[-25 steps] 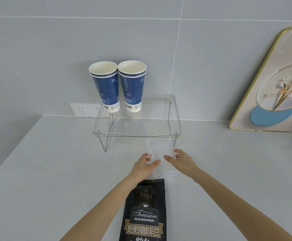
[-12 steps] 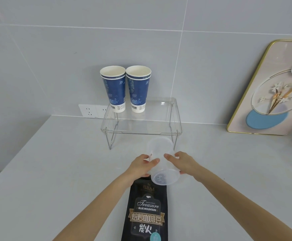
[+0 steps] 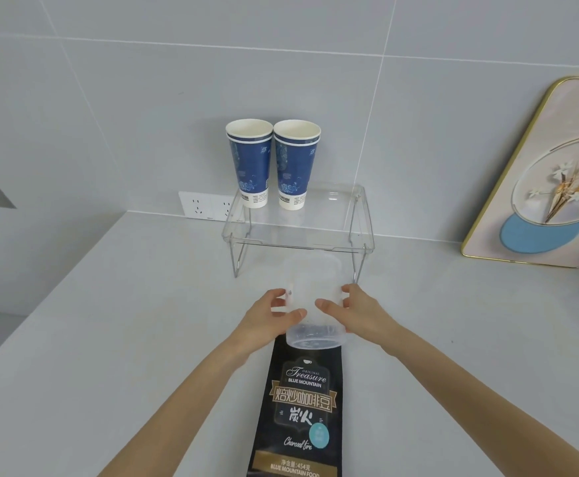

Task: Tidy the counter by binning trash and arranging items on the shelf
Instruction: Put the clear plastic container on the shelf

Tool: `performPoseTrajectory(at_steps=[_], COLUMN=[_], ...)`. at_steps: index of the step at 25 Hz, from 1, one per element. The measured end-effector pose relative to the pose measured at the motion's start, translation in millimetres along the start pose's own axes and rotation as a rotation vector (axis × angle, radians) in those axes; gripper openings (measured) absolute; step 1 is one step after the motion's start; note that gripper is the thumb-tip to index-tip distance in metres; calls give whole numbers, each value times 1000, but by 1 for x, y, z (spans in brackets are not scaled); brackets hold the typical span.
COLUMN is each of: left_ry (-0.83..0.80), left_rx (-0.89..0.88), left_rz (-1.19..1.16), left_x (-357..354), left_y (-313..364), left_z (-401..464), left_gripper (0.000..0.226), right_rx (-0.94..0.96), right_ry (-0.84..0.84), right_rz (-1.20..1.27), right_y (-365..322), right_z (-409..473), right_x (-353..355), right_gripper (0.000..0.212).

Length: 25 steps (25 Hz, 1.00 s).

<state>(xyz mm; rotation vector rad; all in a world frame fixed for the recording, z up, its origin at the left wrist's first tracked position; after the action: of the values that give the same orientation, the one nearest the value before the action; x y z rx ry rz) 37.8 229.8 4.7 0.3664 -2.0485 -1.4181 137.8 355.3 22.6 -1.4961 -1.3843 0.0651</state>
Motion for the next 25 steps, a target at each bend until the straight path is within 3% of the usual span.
performPoseTrajectory(at_steps=[14, 25], left_ry=[225, 318], left_rx=[-263, -263], left_rz=[10, -96], left_x=[59, 91], left_y=[41, 51], left_z=[19, 75], left_gripper=[58, 61], right_rx=[290, 328], right_ry=[122, 135], right_rz=[161, 210], right_y=[-68, -112], right_z=[14, 72], right_x=[10, 0], right_gripper=[68, 66])
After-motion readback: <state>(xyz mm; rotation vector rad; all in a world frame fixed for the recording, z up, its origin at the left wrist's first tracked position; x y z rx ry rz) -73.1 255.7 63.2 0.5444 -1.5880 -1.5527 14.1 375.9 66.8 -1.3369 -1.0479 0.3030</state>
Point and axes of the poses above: each hand's wrist, its own z-axis towards the middle knuckle, its own x-axis out of the back of the hand, y = z × x, the point moved 1 cm from there along z, towards the middle knuckle, and after that the axes turned 6 degrees about -x, right-handed, at the moved point
